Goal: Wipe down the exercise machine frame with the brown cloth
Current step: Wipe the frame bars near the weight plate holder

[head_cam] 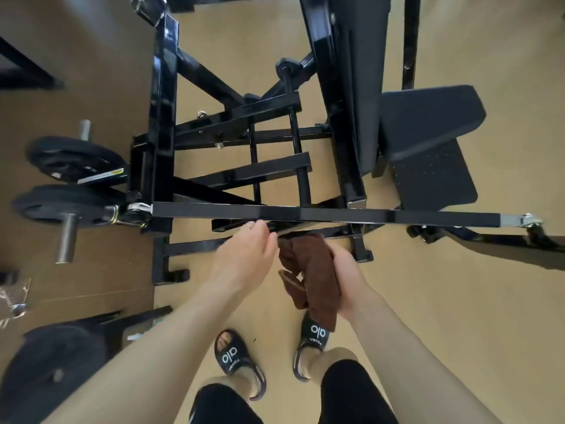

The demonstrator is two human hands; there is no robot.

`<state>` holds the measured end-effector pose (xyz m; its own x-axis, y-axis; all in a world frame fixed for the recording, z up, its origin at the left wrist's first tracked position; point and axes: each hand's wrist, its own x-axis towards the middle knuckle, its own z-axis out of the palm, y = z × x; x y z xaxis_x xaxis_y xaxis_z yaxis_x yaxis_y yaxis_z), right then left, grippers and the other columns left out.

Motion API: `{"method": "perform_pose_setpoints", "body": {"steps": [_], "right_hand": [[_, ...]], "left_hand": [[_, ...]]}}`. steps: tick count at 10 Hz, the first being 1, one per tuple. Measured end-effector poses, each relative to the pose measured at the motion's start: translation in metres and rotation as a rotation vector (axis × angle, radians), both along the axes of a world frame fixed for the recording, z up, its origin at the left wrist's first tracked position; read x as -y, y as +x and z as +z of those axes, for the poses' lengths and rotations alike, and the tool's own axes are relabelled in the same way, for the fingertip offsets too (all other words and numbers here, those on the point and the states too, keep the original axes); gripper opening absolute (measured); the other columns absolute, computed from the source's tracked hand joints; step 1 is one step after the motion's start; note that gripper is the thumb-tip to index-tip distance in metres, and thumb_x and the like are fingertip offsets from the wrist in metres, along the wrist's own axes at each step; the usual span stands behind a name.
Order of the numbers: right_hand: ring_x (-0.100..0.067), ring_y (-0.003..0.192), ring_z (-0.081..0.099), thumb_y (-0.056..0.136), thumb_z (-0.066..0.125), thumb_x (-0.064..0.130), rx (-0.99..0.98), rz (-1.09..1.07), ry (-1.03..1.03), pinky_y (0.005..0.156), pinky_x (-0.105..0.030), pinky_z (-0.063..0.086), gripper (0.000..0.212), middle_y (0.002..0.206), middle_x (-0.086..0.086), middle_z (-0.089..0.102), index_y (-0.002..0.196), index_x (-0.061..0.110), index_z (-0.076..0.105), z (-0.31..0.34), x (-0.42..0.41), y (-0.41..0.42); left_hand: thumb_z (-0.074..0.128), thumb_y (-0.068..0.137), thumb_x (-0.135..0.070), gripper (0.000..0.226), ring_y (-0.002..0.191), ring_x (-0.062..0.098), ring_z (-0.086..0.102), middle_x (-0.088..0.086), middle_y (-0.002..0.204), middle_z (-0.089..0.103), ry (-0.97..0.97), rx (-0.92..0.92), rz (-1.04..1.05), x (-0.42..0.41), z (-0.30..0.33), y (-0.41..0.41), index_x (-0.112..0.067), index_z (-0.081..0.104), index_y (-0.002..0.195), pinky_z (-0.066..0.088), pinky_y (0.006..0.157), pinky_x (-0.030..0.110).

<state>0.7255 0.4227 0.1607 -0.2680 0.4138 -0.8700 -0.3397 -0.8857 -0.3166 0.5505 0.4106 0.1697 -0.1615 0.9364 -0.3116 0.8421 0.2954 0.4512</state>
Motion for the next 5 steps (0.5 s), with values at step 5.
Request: {"method": "perform_pose_setpoints", "body": {"steps": [5], "right_hand": [[-0.035,0.121,0.066,0.1,0.057,0.043,-0.029,0.059,0.186,0.096,-0.049,0.057,0.051,0.134,-0.016,0.067,0.137,0.009,0.061,0.055,-0.131,-0.004]], "left_hand": [[0.042,0.108,-0.038,0.035,0.102,0.023,0.062,0.003,0.12,0.064,0.02,-0.095,0.015,-0.087,0.044,-0.017,-0.017,0.053,0.133,0.056,0.087,0.043]]}}
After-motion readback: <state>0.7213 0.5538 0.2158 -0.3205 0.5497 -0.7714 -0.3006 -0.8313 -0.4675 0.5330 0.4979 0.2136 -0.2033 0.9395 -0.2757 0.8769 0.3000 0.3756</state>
